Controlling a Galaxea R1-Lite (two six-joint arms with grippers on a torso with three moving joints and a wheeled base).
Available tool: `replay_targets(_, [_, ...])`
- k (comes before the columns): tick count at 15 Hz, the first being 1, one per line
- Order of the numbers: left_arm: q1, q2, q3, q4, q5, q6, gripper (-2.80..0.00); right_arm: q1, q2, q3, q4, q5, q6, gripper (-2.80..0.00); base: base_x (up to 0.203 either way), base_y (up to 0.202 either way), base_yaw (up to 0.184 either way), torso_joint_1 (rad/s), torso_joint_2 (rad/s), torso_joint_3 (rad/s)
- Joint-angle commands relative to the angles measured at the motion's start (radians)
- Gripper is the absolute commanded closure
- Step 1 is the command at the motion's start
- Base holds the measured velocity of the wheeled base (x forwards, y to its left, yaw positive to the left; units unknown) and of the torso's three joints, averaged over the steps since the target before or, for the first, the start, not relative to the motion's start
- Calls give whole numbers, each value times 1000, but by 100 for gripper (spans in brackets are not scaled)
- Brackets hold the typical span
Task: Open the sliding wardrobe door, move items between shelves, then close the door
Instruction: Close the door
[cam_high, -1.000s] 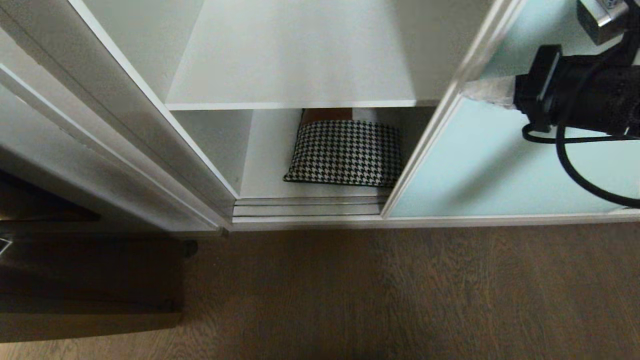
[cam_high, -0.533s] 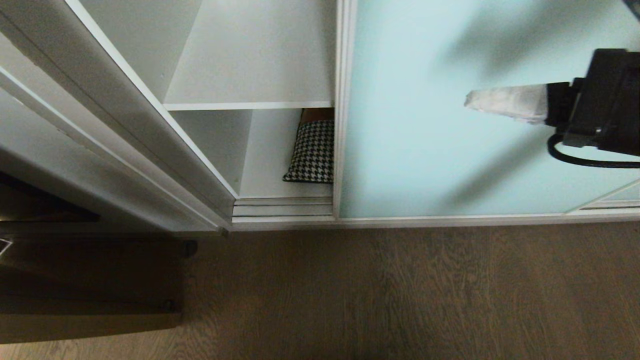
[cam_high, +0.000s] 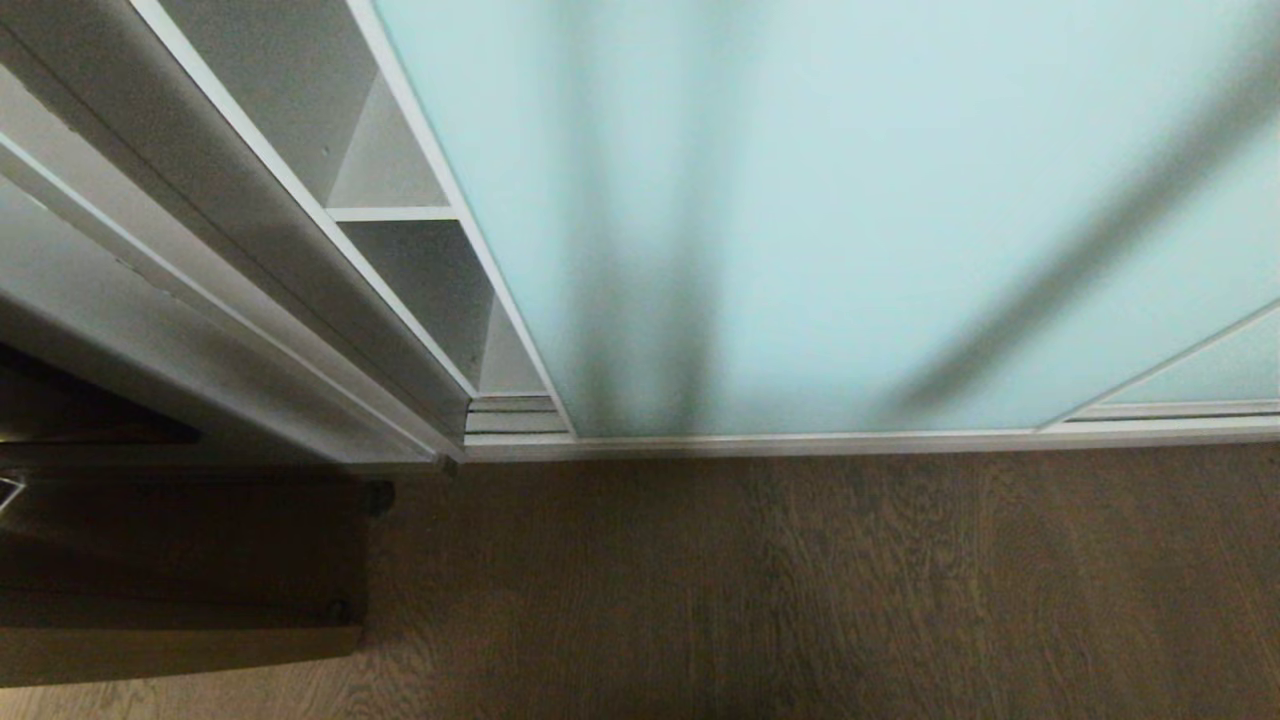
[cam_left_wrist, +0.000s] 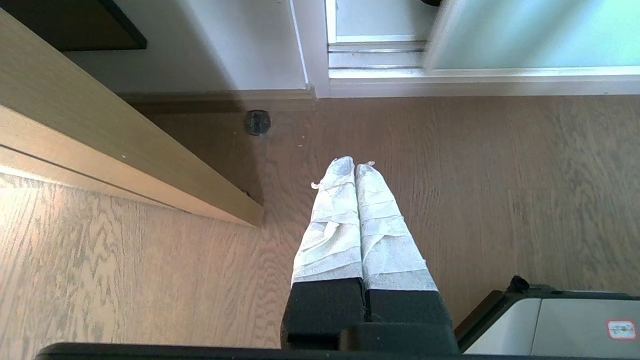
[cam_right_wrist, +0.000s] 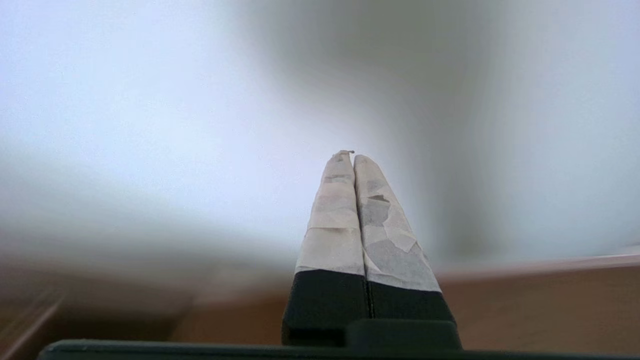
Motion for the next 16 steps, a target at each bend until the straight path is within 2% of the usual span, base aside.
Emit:
replay_targets(1, [0,1,1,0,-1,1,0,-254,3,-9,-56,-18,18,0,0,0,0,0,0,0])
replay_targets(5, [0,1,2,0,-1,1,0,-528,11,-21,-115,-33,28,0,0,0,0,0,0,0])
replay_targets(7, [0,1,0,0,0,1,0,-673,37,-38,-150,-11,31,0,0,0,0,0,0,0])
replay_targets(9, [0,1,0,0,-1,1,0,-768,98,-31,-230,26,32,0,0,0,0,0,0,0])
replay_targets(12, [0,1,2,0,-1,1,0,-781,205,-10,-270,115,36,0,0,0,0,0,0,0])
replay_targets(16, [0,1,1,0,-1,1,0,-776,392,-71,-319,360,95,0,0,0,0,0,0,0])
